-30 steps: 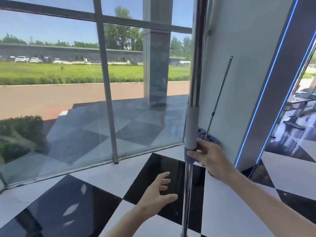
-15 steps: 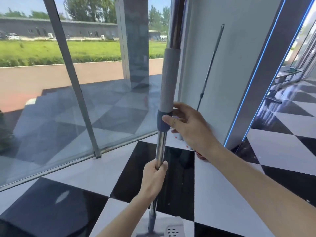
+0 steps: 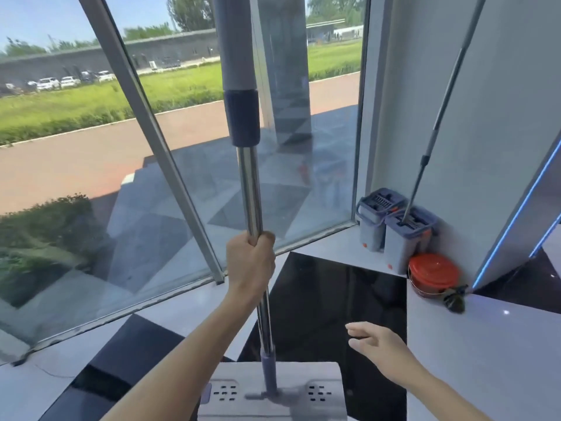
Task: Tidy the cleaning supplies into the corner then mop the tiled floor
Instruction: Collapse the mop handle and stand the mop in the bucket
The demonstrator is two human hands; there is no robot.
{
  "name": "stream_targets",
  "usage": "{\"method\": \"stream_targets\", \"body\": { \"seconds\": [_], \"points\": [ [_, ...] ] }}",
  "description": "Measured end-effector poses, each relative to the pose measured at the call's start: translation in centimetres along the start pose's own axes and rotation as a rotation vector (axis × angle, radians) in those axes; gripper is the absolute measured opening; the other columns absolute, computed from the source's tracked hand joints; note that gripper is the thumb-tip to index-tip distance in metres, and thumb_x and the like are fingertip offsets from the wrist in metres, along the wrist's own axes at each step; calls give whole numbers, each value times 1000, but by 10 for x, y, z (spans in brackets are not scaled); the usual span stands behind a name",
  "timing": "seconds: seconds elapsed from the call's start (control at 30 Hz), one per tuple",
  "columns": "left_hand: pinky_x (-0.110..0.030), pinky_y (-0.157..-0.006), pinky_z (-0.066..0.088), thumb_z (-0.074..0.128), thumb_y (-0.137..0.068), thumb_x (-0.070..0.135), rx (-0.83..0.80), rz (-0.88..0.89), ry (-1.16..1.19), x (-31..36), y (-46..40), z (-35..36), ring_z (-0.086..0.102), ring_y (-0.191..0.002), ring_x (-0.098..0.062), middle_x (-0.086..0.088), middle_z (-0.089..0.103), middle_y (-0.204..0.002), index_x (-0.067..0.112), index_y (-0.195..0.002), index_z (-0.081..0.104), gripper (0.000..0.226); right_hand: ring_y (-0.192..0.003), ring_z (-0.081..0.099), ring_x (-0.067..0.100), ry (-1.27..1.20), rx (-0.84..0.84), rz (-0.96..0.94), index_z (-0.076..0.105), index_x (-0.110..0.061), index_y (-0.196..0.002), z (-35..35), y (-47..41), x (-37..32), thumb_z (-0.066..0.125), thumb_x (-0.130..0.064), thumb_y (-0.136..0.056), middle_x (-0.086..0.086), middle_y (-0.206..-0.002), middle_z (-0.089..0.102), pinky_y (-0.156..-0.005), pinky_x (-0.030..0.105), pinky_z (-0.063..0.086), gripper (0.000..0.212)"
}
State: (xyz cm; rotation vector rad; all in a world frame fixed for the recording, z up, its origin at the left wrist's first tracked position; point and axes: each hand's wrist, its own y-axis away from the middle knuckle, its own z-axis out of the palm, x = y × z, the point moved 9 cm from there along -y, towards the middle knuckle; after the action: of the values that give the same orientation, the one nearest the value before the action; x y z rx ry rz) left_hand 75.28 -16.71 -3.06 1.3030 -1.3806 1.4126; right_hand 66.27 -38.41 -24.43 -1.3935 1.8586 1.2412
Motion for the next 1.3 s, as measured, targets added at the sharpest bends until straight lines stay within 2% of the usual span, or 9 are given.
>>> {"method": "stream_targets", "body": {
  "seconds": [0.13, 0.23, 0.33, 0.57, 0.83, 1.03, 1.1, 1.2, 1.3],
  "points": [
    [-18, -37, 24, 45, -73, 5, 19, 41, 108, 30, -25, 2, 27, -30, -13, -3, 30, -36, -6, -52, 39, 25, -105, 59, 3, 25, -6, 52, 58, -30, -126, 7, -34, 19, 61, -28, -88, -12, -125, 61, -92, 21, 42, 38],
    [-14, -39, 22, 43, -76, -1, -6, 61, 201, 52, -43, 6, 21, -29, -11, 3, 27, -33, 8, -49, 31, 31, -115, 55, 10, 48, 24, 98, 53, -28, -133, 6, -51, 32, 61, -29, -89, -9, -133, 57, -91, 22, 39, 44],
    [-16, -41, 23, 39, -81, -2, -16, 114, 263, 74, -61, 7, 21, -29, -13, 5, 27, -33, 17, -37, 29, 49, -125, 50, 16, 43, 83, 127, 49, -21, -137, -3, -65, 39, 59, -24, -91, -4, -141, 50, -96, 24, 38, 47],
    [-24, -44, 18, 42, -82, 6, -12, 194, 471, 117, -88, 7, 15, -41, -15, 1, 22, -41, 16, -48, 27, 39, -133, 44, 22, -51, 339, 205, 38, -15, -144, -60, -77, 34, 61, -19, -89, 5, -147, 43, -106, 33, 36, 60],
    [-30, -48, 14, 39, -86, 6, 23, 212, 554, 135, -88, 15, 10, -45, -18, 0, 17, -42, 18, -44, 25, 45, -108, 58, 30, -119, 526, 342, 59, -3, -118, -105, -64, 46, 62, -20, -87, 14, -118, 65, -87, 35, 43, 35],
    [-23, -44, 18, 41, -82, 5, 25, 212, 529, 139, -88, 29, 16, -37, -15, 2, 23, -39, 13, -49, 26, 37, -80, 57, 27, -156, 617, 216, 65, -4, -88, -138, -48, -3, 53, -9, -88, 14, -87, 67, -71, 33, 42, 13],
    [-21, -43, 19, 41, -81, 4, 28, 204, 526, 140, -87, 37, 17, -35, -14, 2, 23, -38, 13, -51, 27, 34, -85, 56, 27, -162, 614, 145, 65, -9, -94, -143, -43, -32, 51, -8, -90, 14, -91, 66, -75, 35, 42, 15],
    [-19, -41, 22, 43, -76, 6, 33, 216, 491, 140, -84, 46, 19, -31, -14, 4, 24, -35, 14, -49, 27, 32, -104, 59, 36, -141, 590, 58, 62, 4, -110, -141, -31, -74, 43, -3, -93, 24, -111, 66, -80, 37, 45, 27],
    [-18, -40, 22, 44, -72, 8, 13, 250, 498, 143, -79, 53, 20, -31, -14, 6, 24, -36, 15, -47, 26, 31, -115, 58, 26, -121, 547, -35, 61, -9, -122, -130, -24, -105, 43, -4, -93, 10, -120, 64, -84, 29, 44, 34]
  ]
}}
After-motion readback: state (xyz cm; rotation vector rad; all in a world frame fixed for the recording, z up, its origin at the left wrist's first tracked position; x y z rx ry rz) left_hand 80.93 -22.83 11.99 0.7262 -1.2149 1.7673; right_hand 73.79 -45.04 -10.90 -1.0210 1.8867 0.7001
